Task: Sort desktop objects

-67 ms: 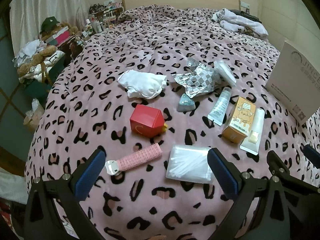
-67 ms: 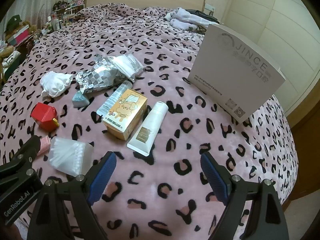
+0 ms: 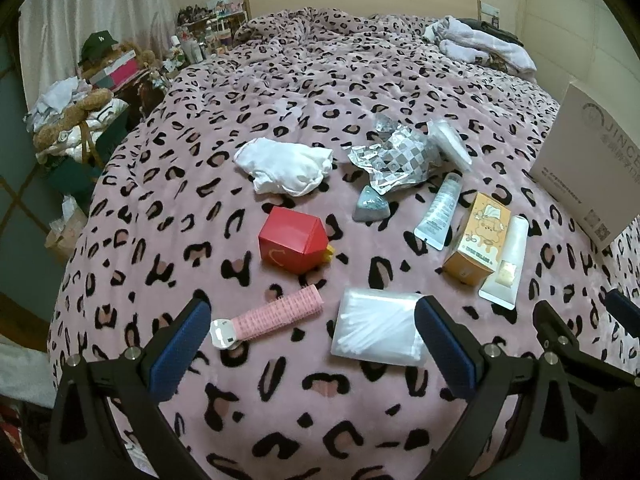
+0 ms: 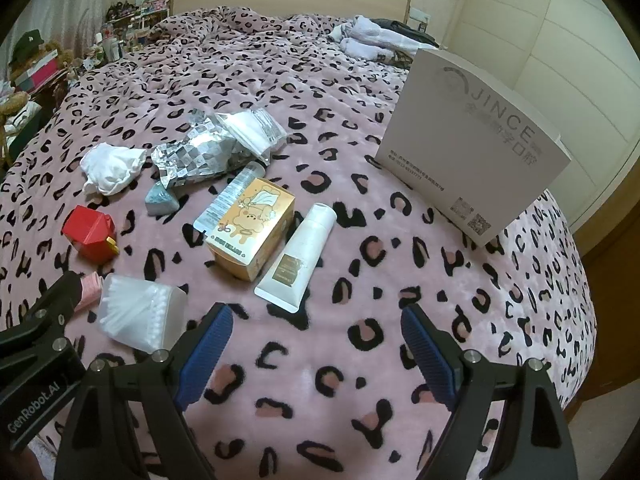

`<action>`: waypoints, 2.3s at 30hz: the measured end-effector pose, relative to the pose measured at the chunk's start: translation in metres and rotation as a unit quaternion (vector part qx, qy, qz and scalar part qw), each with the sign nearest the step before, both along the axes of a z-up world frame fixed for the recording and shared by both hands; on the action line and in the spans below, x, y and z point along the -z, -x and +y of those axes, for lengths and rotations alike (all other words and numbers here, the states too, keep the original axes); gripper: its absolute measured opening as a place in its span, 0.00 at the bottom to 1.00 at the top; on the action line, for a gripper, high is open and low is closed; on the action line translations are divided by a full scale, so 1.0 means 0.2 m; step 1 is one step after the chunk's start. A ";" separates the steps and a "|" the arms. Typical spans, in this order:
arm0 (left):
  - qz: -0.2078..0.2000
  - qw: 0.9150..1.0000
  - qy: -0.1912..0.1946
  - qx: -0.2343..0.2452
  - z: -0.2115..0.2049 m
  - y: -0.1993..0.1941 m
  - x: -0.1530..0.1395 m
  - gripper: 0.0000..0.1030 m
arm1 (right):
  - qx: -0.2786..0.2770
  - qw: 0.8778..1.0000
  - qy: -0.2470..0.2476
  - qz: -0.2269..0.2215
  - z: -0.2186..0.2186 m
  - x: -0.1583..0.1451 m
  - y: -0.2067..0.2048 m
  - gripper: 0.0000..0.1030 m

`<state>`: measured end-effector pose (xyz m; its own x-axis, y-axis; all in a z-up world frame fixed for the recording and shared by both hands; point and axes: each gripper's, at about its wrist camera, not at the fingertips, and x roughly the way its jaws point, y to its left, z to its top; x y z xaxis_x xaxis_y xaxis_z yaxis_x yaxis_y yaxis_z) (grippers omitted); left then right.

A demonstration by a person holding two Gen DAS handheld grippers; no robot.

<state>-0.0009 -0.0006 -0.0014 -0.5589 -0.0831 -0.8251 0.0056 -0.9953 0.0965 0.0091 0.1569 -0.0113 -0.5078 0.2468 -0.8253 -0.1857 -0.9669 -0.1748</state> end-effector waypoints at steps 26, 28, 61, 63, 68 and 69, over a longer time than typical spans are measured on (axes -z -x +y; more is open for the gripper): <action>-0.003 1.000 -0.003 -0.004 0.00 0.00 -0.01 1.00 | -0.001 1.000 0.002 0.002 -0.01 -0.01 -0.01 0.86; -0.002 1.000 -0.003 -0.004 -0.01 0.00 -0.01 1.00 | -0.001 1.000 0.002 0.003 -0.01 -0.01 -0.01 0.86; -0.001 1.000 -0.004 -0.005 -0.01 -0.01 -0.01 1.00 | 0.000 1.000 0.001 0.005 0.00 -0.02 -0.02 0.86; -0.001 1.000 -0.004 -0.005 -0.01 0.00 -0.02 1.00 | 0.001 1.000 0.001 0.004 0.00 -0.02 -0.02 0.86; -0.001 1.000 -0.004 -0.005 0.00 -0.01 -0.02 1.00 | 0.000 1.000 0.000 0.005 0.00 -0.02 -0.02 0.86; -0.001 1.000 -0.004 -0.005 0.00 -0.01 -0.02 1.00 | 0.000 1.000 0.000 0.005 0.00 -0.02 -0.02 0.86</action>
